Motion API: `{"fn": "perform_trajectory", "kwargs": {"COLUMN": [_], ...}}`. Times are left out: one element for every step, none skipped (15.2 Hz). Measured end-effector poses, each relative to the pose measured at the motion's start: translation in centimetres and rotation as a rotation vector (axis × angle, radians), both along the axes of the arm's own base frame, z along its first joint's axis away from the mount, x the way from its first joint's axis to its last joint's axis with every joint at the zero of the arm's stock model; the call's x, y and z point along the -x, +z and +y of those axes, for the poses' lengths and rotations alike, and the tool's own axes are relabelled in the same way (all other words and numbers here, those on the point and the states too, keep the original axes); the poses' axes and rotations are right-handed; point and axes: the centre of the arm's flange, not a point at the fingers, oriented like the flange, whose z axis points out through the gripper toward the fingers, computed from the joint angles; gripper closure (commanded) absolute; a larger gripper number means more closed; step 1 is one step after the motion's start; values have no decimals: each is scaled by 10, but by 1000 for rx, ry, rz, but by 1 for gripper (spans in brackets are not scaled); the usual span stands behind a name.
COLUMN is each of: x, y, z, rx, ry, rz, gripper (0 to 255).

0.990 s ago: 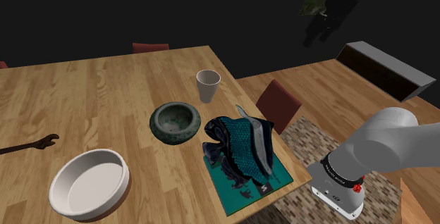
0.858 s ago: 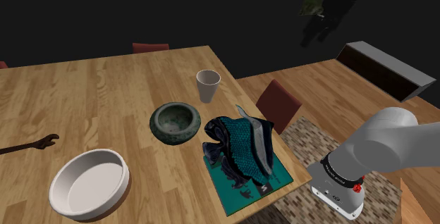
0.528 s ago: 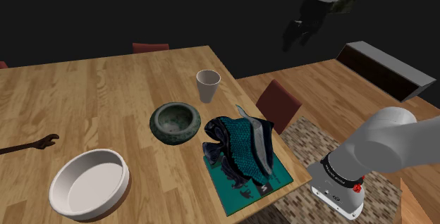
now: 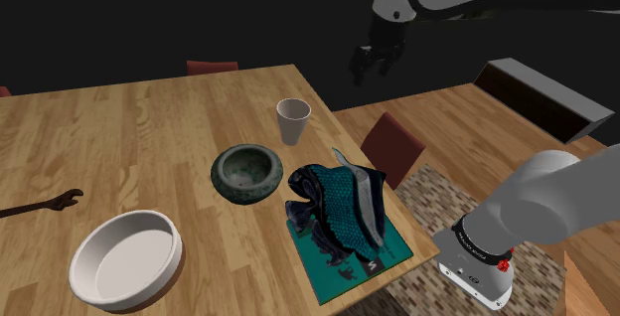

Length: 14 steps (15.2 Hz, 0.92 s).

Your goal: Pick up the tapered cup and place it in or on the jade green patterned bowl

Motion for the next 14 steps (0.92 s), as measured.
{"fn": "perform_trajectory", "kwargs": {"x": [-7,-15,-23,-32,-42,-50,-58,-64,-71,-78,-89,-98,-105,-113], "y": [-3,-10,-16,-23,-31,-39,-46,-53,-59,-65,-72,-79,-86,-91], "z": [7,16,26,38,48,57,66,76,86,94,104,113,123,133], "rx": [5,10,15,20,25,29,34,38,43,48,53,58,63,68], "ry": [1,2,3,4,4,5,5,6,8,8,9,10,10,11], "rz": [4,6,10,12,15,19,22,25,28,31,33,38,41,44], "gripper": [0,0,0,0,0,0,0,0,0,0,0,0,0,0]}}
